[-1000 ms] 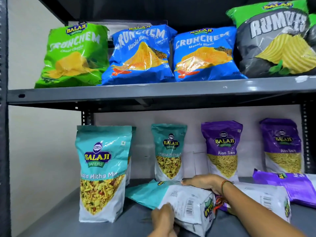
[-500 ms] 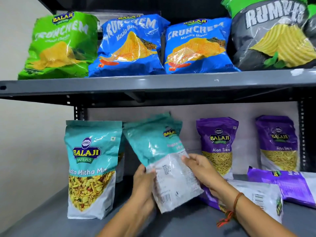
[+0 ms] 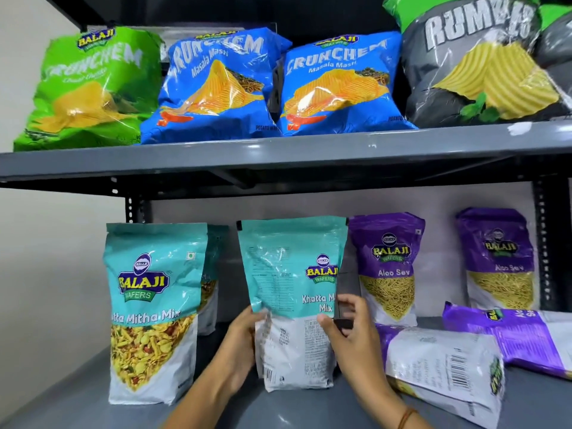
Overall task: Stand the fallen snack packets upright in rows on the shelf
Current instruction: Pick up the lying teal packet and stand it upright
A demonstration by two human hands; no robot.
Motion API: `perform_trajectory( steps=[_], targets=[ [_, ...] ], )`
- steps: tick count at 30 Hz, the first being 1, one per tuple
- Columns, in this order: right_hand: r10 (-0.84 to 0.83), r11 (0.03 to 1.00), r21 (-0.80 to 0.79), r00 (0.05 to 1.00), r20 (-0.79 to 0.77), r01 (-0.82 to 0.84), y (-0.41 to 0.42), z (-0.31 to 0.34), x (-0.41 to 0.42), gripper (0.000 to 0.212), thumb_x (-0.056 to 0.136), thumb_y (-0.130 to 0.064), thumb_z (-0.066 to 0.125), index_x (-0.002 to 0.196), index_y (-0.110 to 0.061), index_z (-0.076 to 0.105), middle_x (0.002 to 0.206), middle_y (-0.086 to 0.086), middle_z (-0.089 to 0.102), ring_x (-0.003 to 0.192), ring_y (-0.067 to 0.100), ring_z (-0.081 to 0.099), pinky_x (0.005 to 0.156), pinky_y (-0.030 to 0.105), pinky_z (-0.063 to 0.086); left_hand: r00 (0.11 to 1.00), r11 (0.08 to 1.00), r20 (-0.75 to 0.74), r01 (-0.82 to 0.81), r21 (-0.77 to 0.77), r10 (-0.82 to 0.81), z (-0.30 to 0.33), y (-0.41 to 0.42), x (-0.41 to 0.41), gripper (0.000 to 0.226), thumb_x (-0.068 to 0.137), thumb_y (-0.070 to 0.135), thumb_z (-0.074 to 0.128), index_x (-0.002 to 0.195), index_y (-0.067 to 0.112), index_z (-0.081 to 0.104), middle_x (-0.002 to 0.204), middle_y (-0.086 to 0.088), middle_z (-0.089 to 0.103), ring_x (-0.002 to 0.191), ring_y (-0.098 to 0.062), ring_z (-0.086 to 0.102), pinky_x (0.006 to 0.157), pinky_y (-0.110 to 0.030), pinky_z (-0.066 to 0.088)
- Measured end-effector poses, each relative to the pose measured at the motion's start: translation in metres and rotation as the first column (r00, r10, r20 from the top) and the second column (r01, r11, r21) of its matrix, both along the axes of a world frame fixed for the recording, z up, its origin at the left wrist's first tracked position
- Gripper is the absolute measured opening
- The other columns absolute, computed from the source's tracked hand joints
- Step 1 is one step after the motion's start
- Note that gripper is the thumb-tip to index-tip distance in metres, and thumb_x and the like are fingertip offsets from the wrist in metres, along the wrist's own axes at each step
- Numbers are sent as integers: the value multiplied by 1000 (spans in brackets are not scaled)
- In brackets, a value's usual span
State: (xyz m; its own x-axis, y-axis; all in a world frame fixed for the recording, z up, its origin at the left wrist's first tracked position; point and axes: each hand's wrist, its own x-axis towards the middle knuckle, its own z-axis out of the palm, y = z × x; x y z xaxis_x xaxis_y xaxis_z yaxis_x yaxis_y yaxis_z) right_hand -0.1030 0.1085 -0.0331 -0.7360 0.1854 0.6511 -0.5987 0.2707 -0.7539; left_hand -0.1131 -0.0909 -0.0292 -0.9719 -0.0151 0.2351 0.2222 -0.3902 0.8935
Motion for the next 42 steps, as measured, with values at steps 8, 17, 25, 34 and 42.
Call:
perform_trajectory(
  steps=[8, 17, 25, 34, 42],
  targets=[
    [26, 971, 220, 962, 272, -89, -30, -29, 46, 77, 68, -44, 80, 129, -32, 34, 125, -6, 29, 113, 12, 29, 107, 25, 21, 954, 971, 274, -54, -233, 119, -12, 4, -5, 55, 94, 53, 36, 110, 17, 75, 111, -10, 76, 99, -26, 73, 91, -40, 53],
    [146, 953, 185, 896, 419, -242, -38, -13, 33, 143, 37, -70, 78, 150, -22, 5, 151, 3, 15, 145, 19, 13, 121, 32, 18, 967, 882, 135, -136, -450, 218, -13, -2, 15, 29, 79, 32, 71, 65, 17, 51, 52, 1, 58, 47, -12, 54, 56, -24, 43],
    [328, 941, -54, 860, 391, -335, -20, -21, 4, 70, 47, -24, 82, 99, -31, 36, 110, 0, 61, 99, 9, 62, 72, 11, 49, 982, 919, 156, -35, -393, 104, -12, -8, 26, 53, 43, 42, 93, 77, 21, 59, 65, 6, 67, 62, -8, 64, 65, -24, 50],
    [364, 919, -43, 799, 479, -393, 14, -19, -9, 34, 80, 2, 64, 103, -22, 64, 90, -6, 78, 86, 4, 72, 76, 20, 55, 978, 932, 158, 184, -313, -140, -8, -6, 15, 94, 47, 17, 95, 129, 21, 49, 116, -2, 75, 109, -18, 70, 90, -30, 50],
    [320, 936, -9, 837, 445, -353, 9, -14, -8, 35, 91, 8, 47, 110, -19, 61, 112, 3, 72, 111, 16, 64, 104, 35, 48, 976, 850, 47, -162, -502, 214, -16, 10, 17, 113, 29, 53, 94, 128, 25, 47, 125, -1, 60, 112, -19, 62, 101, -40, 50]
  ],
)
